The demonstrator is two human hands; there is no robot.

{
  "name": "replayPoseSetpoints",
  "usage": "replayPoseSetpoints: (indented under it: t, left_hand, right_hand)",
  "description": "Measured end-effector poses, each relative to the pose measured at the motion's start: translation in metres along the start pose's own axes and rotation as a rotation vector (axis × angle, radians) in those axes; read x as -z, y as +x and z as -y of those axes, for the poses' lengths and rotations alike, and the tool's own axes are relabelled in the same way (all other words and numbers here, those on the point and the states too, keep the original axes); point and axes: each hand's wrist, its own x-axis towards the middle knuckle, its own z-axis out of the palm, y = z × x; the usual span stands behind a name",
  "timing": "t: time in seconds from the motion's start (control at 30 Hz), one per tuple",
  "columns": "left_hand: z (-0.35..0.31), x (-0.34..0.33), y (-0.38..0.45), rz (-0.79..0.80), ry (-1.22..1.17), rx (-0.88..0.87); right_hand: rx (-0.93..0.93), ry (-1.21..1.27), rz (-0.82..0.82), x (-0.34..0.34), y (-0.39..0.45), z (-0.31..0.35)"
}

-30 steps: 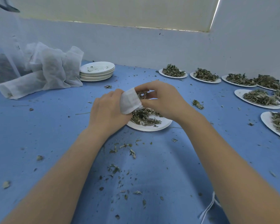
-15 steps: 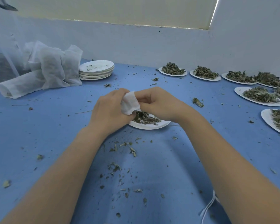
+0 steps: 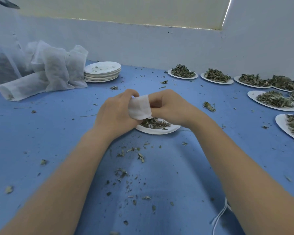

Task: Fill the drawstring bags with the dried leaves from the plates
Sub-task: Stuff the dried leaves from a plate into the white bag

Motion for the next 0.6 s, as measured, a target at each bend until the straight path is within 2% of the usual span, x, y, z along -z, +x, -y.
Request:
replayPoseSetpoints:
  t: [0.1, 0.2, 0.23, 0.37, 0.5, 0.6]
  left_hand:
    - [0.005, 0.005, 0.001, -0.011, 0.048, 0.036]
    - [0.010, 0.009, 0.000, -0.051, 0.078, 0.070]
    - [0.012, 0.010, 0.000, -0.071, 0.082, 0.080]
    - [0.014, 0.010, 0.001, -0.103, 0.099, 0.105]
    - [0.014, 0.008, 0.000, -0.097, 0.112, 0.107]
    - [0.014, 0.009, 0.001, -0.095, 0.128, 0.107]
  right_hand:
    - [0.035, 0.118, -0.198, 0.004, 0.001, -0.008]
    - [-0.041, -0.050, -0.405, 0.001, 0.004, -0.017]
    - [-0.082, -0.169, -0.388, 0.000, 0.005, -0.020]
    - [-0.196, -0.536, -0.119, -0.010, 0.007, -0.026]
    - [-0.194, -0.684, -0.050, -0.015, 0.009, -0.028]
    - [-0.193, -0.624, -0.073, -0.010, 0.009, -0.028]
